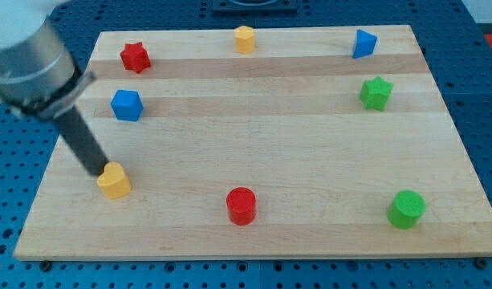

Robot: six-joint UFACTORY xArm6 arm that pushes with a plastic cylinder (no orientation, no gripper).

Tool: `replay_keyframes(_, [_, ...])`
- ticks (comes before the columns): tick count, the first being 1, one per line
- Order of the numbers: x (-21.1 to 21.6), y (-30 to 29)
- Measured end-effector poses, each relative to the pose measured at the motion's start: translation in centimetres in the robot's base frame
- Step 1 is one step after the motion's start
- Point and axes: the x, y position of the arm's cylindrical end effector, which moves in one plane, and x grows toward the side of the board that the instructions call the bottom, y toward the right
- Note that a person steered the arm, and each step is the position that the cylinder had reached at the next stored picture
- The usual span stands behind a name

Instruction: Slide the yellow heart towards the blue cube

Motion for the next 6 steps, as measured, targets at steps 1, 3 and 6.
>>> replay_keyframes(1, [-6.0,0.0])
replay_keyframes(3, [2.0,-4.9])
replay_keyframes(6, [13.6,-3.1])
